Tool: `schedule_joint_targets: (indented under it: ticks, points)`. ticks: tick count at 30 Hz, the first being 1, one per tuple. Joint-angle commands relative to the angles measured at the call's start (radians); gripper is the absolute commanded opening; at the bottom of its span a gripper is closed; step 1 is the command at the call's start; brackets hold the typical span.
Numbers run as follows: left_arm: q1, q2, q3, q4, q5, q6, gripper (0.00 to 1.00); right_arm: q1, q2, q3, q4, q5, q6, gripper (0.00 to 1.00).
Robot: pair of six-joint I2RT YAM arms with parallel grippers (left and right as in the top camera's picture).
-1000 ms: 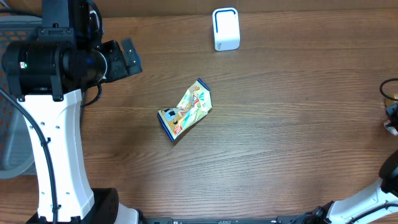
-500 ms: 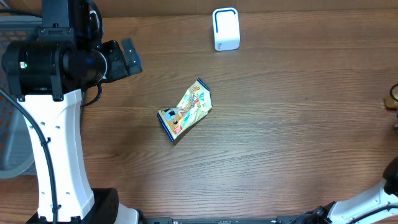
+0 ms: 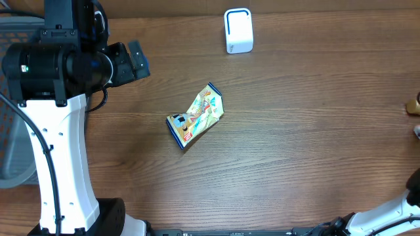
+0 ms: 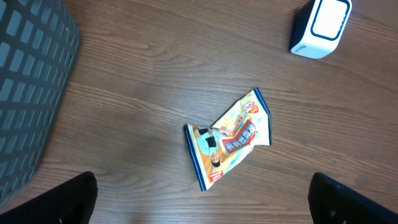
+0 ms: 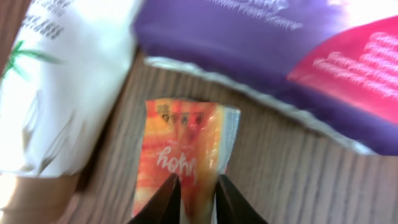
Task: Scan the item barcode
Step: 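Return the empty right gripper toward the snack bag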
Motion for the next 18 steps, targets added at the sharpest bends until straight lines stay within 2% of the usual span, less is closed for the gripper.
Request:
schedule_joint_targets:
  ticks: [1, 3, 13, 16, 17, 18]
  points:
    - [0.004, -0.013, 0.002, 0.003, -0.003, -0.01, 1.0, 0.01, 0.003, -0.006, 0.011, -0.026, 0.002, 0.24]
    - [0.004, -0.013, 0.002, 0.003, -0.003, -0.01, 1.0, 0.009, 0.003, -0.005, 0.012, -0.026, 0.002, 0.34]
    - [0.004, -0.013, 0.002, 0.003, -0.003, -0.01, 1.0, 0.011, -0.042, 0.092, -0.1, -0.004, -0.005, 0.49]
    - [0.004, -0.013, 0.002, 0.003, -0.003, -0.01, 1.0, 0.016, -0.096, 0.14, -0.147, -0.052, -0.001, 0.64]
    - [0.004, -0.013, 0.002, 0.003, -0.003, -0.01, 1.0, 0.016, -0.12, 0.164, -0.166, -0.092, -0.001, 0.76]
    - [0.004, -0.013, 0.002, 0.003, -0.003, -0.01, 1.0, 0.016, -0.144, 0.188, -0.187, -0.138, -0.002, 0.83]
